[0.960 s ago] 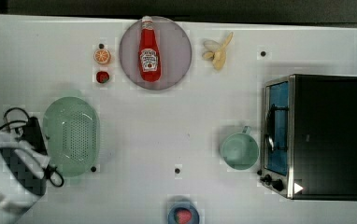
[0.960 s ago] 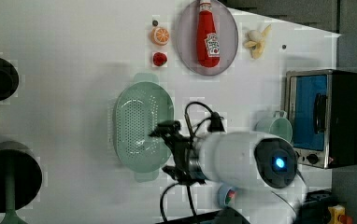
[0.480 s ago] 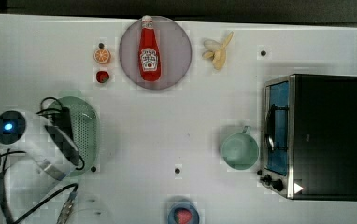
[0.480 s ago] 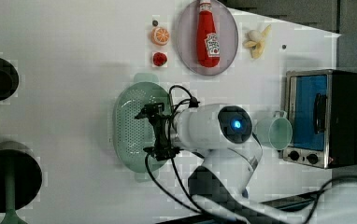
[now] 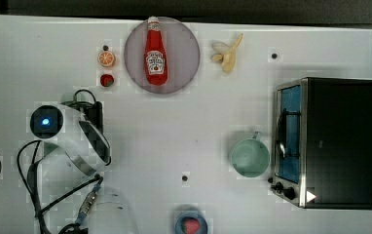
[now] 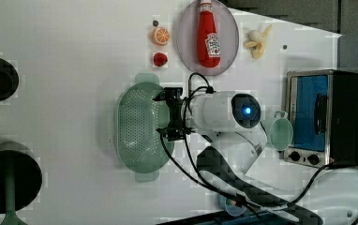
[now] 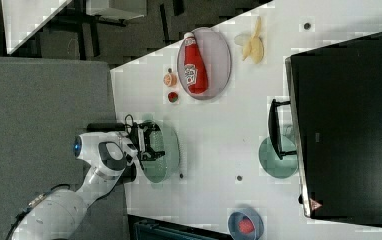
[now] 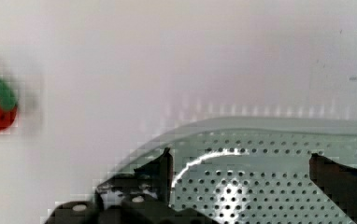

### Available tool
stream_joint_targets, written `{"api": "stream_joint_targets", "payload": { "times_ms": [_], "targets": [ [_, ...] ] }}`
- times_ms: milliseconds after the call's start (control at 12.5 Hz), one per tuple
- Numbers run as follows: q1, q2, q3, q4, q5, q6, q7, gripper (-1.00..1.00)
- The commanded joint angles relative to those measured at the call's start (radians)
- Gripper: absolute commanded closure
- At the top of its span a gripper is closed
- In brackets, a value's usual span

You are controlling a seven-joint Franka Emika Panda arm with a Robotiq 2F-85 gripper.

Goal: Drag strainer left to right.

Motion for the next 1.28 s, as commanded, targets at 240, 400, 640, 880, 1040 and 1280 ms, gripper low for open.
{"api": "stream_joint_targets", "payload": {
  "times_ms": [240,400,640,880,1040,1280],
  "targets": [
    [0.041,0.009,-0.023,-0.01,0.013,0.024,0.028,-1.0],
    [0.033,0.008,-0.033,-0.019,0.013,0.028,0.028,-1.0],
    [0.007,0.005,-0.039,-0.024,0.013,0.027,0.028,-1.0],
    [-0.028,-0.012,-0.037,-0.05,0.013,0.028,0.013,-1.0],
    [-0.052,-0.036,-0.037,-0.084,0.012,0.03,-0.014,-1.0],
    [-0.099,-0.073,-0.038,-0.133,0.012,0.032,-0.11,-1.0]
  ]
}}
